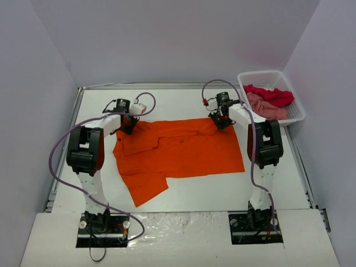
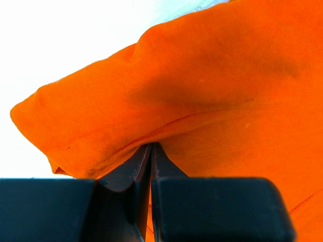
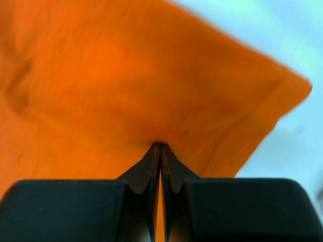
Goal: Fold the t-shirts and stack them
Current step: Fold the flattened tshirt in 1/3 of the way, then grap the side of the flattened tshirt closest away from the robot with both arms
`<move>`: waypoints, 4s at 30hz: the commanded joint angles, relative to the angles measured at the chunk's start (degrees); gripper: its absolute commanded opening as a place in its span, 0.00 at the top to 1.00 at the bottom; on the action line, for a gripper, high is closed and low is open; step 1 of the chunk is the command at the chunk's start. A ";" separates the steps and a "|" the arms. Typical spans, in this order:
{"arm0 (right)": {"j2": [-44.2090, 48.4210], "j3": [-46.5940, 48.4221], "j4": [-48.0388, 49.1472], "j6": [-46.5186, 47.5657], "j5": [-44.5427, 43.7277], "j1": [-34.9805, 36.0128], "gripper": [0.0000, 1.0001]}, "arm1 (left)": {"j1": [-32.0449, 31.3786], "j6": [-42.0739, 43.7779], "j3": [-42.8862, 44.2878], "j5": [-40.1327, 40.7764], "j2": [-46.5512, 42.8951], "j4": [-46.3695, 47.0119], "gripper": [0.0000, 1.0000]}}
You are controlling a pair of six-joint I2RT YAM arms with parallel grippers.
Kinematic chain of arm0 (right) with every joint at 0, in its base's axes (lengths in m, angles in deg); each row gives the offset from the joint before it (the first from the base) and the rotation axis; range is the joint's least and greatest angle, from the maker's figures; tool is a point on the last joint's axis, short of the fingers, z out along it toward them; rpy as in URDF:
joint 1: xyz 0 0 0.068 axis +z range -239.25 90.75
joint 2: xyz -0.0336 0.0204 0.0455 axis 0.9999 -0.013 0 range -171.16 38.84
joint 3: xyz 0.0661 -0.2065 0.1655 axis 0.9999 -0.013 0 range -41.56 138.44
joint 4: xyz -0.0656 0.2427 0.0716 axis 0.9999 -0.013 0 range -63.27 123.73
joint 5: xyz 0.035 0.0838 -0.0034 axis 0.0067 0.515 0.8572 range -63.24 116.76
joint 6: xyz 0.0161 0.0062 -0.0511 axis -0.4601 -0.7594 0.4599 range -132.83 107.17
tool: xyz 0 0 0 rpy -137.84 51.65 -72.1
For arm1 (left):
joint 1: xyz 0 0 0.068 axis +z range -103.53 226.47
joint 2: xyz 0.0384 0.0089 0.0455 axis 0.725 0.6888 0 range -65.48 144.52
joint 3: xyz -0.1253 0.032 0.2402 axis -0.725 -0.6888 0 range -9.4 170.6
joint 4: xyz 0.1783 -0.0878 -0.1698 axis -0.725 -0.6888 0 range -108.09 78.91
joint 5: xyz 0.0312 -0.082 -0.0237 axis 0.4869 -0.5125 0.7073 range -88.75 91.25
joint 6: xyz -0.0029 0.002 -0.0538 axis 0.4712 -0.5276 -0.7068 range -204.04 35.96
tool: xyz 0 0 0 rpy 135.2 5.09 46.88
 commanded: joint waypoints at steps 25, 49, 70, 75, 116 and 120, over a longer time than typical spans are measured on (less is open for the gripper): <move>-17.16 13.30 -1.56 -0.91 0.80 -4.34 1.00 | 0.54 -1.76 8.26 6.96 8.03 -6.83 0.98; -19.10 25.08 -6.92 -0.64 5.89 -2.58 1.00 | -0.60 0.00 19.70 9.86 11.38 -10.88 0.98; -2.42 30.01 -10.52 -1.78 5.28 0.59 0.69 | -3.59 1.84 19.79 14.44 -13.13 -9.03 0.50; 7.26 18.68 -10.52 -0.74 5.10 0.67 0.67 | -5.34 7.55 4.60 8.55 -28.92 -13.94 0.48; 30.04 -19.39 -6.04 -2.75 -0.26 -6.44 0.64 | -38.84 13.71 -39.28 14.96 -51.82 -18.37 0.46; 29.16 -18.61 -6.04 -2.93 -0.09 -7.59 0.64 | -40.24 13.36 -40.33 16.10 -48.66 -15.81 0.46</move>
